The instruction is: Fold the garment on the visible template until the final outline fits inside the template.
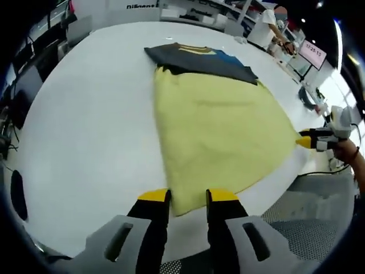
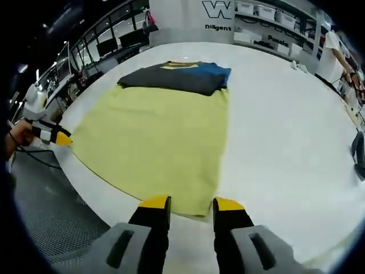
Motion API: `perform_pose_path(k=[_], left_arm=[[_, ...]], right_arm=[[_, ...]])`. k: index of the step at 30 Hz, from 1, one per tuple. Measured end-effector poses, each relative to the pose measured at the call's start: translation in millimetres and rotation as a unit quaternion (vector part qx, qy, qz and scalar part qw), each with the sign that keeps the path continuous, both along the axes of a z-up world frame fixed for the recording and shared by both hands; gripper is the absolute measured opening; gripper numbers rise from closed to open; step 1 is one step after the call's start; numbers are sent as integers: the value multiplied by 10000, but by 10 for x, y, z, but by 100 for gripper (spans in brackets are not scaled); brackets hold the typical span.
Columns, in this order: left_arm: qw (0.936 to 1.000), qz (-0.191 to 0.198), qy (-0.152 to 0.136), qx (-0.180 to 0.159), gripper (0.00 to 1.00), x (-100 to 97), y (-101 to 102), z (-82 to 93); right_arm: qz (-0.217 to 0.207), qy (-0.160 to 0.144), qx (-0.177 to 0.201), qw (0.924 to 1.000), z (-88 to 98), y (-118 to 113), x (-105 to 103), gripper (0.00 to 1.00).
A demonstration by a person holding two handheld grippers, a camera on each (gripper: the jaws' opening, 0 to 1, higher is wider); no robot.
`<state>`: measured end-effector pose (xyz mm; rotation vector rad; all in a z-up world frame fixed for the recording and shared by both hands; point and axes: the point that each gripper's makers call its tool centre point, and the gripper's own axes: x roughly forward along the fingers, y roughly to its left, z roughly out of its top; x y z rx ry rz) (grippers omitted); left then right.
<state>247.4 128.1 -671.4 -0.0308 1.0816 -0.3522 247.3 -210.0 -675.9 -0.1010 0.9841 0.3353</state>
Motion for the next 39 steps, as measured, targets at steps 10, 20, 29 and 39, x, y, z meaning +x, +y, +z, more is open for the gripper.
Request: perform_pose_path(k=[10,20,29,39], left_arm=[[9999,7,51,116,2,-14,49,-19],[9995,-143,65,286,2,-66,167,32],[9982,-331,315,384,2,-213,194,36],[9961,-479,581,451,2,-426,214,-13]], right_arm=[[-62,46,-60,10000,-6,-50,-7,0],[233,325,-72,9992,68,67,-135,0],[349,545,-86,9979,77,94,-272,0],[392,783,-1,9962,102,117,-419,0]])
